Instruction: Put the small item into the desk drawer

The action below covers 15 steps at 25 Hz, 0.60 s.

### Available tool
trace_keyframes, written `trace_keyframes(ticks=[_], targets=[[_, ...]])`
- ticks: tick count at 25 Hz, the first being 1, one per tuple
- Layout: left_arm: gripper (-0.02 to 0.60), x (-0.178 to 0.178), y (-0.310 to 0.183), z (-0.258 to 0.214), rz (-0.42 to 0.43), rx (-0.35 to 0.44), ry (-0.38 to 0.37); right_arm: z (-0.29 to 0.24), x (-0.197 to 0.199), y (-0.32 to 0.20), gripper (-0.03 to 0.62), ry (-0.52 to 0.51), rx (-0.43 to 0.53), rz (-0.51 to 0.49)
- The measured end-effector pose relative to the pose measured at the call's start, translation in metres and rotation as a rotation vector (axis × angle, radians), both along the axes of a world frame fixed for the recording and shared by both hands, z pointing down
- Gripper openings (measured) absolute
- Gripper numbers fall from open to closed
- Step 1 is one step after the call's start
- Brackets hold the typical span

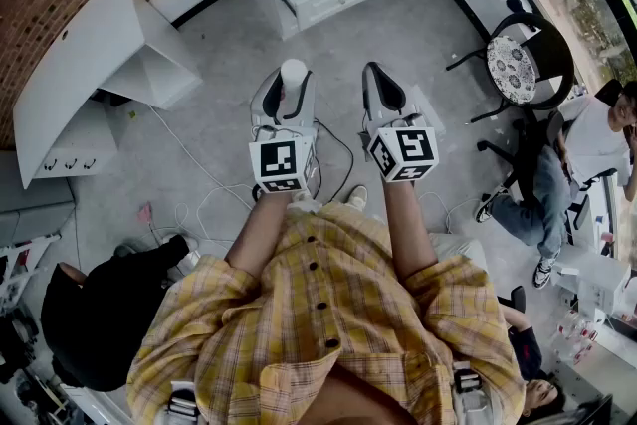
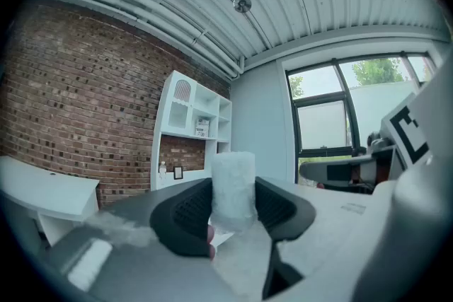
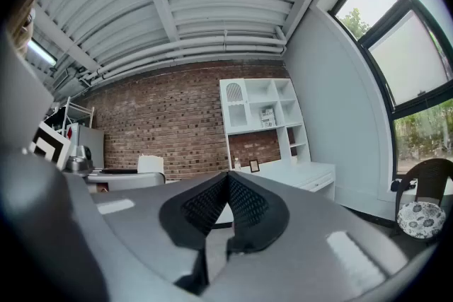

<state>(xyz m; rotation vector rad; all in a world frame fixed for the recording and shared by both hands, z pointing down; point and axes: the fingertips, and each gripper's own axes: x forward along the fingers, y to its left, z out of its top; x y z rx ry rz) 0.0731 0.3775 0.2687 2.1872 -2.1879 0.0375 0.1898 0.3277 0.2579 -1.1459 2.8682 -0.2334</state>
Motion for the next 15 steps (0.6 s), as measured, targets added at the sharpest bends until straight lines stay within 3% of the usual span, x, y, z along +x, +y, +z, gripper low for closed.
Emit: trace_keyframes(ticks=[15], targets=[[0.184,-0.05,0.006,0.001,0.07,0.02,0.038,-0.007,-0.042,0.023,-0.002,-0.032,0.014,0.062]])
